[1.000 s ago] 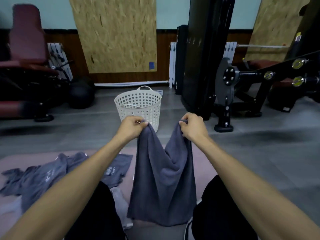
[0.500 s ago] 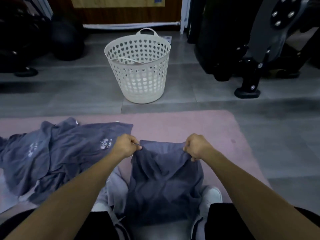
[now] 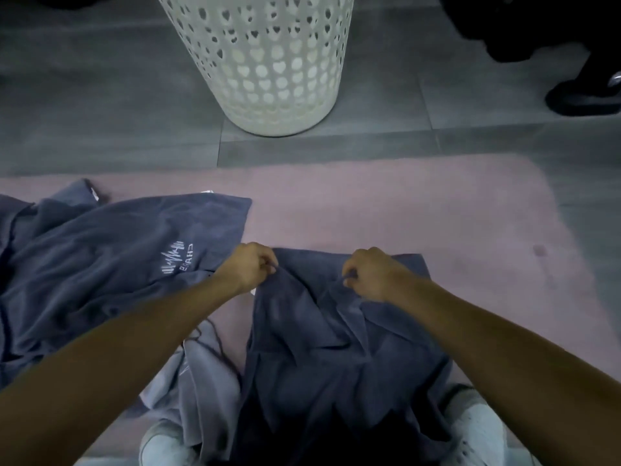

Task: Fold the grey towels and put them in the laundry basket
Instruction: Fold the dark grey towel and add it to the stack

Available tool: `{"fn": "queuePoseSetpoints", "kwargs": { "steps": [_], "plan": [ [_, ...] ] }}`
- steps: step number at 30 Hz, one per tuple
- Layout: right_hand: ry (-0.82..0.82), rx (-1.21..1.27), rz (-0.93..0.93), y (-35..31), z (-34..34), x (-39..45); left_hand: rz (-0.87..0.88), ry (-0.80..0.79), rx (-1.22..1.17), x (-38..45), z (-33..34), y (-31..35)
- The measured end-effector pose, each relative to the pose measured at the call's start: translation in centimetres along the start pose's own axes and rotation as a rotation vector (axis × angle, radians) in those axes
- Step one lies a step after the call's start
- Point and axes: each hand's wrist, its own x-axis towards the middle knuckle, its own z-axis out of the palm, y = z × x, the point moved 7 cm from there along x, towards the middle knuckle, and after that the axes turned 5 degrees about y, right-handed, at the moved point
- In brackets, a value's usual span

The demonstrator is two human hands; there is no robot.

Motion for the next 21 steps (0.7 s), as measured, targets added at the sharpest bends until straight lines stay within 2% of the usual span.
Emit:
{"fn": "queuePoseSetpoints", "kwargs": {
  "steps": [2, 6, 11, 13, 17, 21],
  "plan": [
    [0.025, 0.011, -0.013, 0.6, 0.5, 1.3, -0.072, 0.031, -0.123, 1.7, 0.5, -1.1],
    [0.169, 0.220, 0.029, 2.2, 1.2, 3.0, -0.213, 0.128, -0.325, 3.6, 2.1, -3.3],
    [0.364, 0.332, 0.118, 2.3, 3.8, 5.0, -0.285, 0.377, -0.402, 4.0, 3.8, -6.9],
    [0.341, 0.298, 0.117, 1.8, 4.5, 5.2, -0.243, 0.436, -0.425, 3.9, 3.8, -6.8],
    [0.377, 0.308, 0.092, 1.9, 4.5, 5.1, -0.161, 0.453, -0.423, 4.0, 4.0, -6.4],
    [0.412, 0.367, 0.080, 2.3, 4.9, 4.4, -0.136, 0.407, -0.264, 4.5, 4.0, -5.8]
  ]
}}
